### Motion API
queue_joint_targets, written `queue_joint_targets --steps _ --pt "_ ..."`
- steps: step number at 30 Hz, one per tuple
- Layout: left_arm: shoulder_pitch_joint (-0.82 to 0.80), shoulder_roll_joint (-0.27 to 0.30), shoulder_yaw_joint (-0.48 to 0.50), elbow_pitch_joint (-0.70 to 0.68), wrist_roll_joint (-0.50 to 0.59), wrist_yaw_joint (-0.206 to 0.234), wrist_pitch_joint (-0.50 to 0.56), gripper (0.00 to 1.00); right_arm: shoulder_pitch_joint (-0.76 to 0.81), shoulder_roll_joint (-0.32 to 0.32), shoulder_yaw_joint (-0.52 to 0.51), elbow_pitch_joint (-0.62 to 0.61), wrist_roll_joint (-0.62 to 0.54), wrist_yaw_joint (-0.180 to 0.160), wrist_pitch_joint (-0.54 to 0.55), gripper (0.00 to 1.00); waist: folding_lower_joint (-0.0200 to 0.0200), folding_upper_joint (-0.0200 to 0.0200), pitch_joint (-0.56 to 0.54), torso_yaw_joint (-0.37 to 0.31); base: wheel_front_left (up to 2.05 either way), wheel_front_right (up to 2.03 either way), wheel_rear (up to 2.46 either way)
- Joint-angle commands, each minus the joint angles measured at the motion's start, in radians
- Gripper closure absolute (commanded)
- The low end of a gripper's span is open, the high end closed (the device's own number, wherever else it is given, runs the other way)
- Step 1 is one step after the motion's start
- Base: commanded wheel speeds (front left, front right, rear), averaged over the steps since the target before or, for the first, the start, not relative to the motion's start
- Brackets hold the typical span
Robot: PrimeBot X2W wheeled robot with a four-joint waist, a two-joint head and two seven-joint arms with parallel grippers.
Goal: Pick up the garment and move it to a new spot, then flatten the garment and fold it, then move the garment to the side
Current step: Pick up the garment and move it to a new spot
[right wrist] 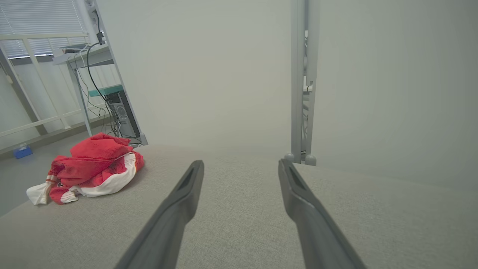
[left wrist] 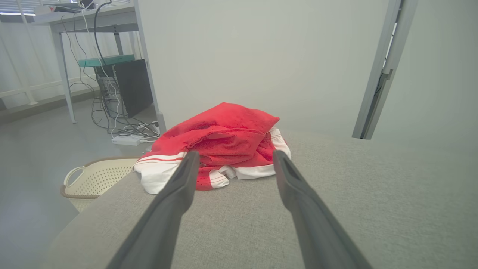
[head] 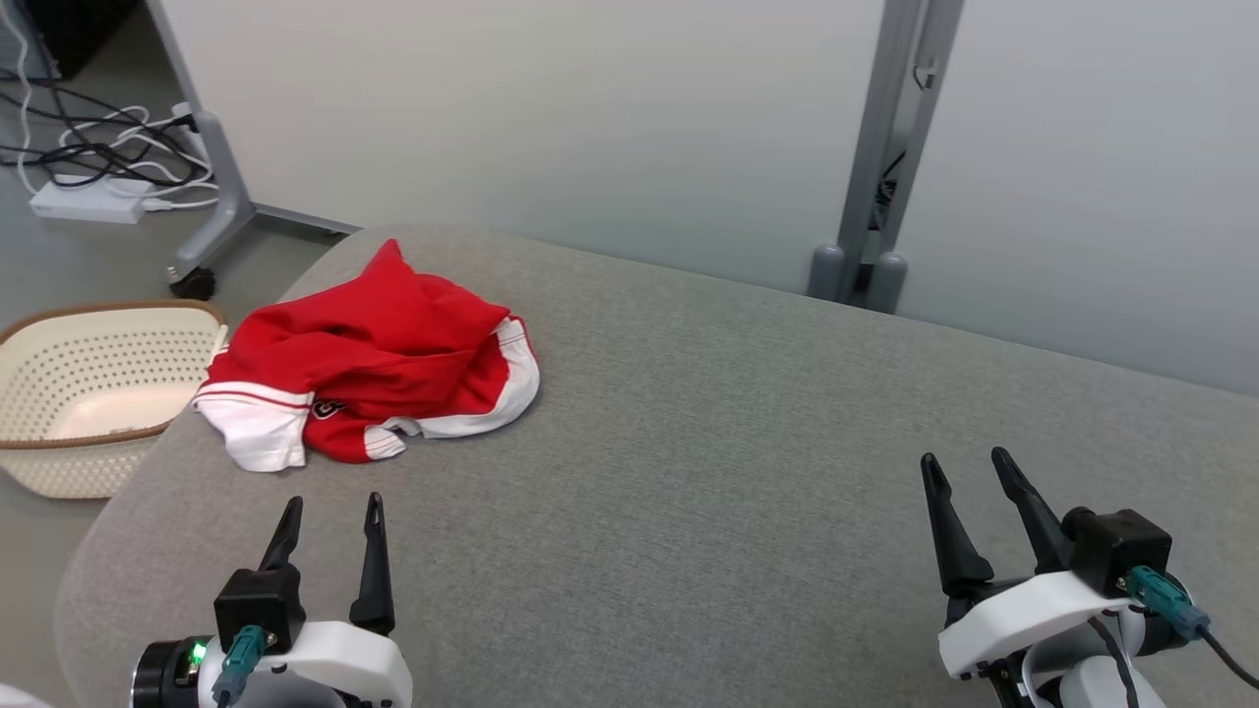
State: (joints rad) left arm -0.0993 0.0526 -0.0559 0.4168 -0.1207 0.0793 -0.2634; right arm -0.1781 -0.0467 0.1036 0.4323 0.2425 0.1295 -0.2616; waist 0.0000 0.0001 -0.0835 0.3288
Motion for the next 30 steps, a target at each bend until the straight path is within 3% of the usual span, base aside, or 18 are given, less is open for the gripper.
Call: queue_joint_targets --steps 1,10,30 --pt "0.015 0.006 0.013 -0.008 0.009 -0.009 -0.002 0.0 0.007 -0.008 0.002 -0.011 0.011 0.002 -0.005 0.0 0.0 -0.0001 -0.01 0.057 0.0 0.0 0.0" --pt "0.055 0.003 0.074 -0.055 0.017 -0.023 -0.002 0.0 -0.014 -0.008 0.063 -0.018 0.021 0.002 -0.005 0.0 0.0 -0.0001 0.006 0.132 0.0 0.0 0.0" --pt "0.08 -0.001 0.112 -0.086 0.017 -0.022 -0.002 0.0 -0.054 -0.007 0.121 0.007 0.027 0.002 -0.005 0.0 0.0 -0.0001 0.026 0.147 0.0 0.0 0.0"
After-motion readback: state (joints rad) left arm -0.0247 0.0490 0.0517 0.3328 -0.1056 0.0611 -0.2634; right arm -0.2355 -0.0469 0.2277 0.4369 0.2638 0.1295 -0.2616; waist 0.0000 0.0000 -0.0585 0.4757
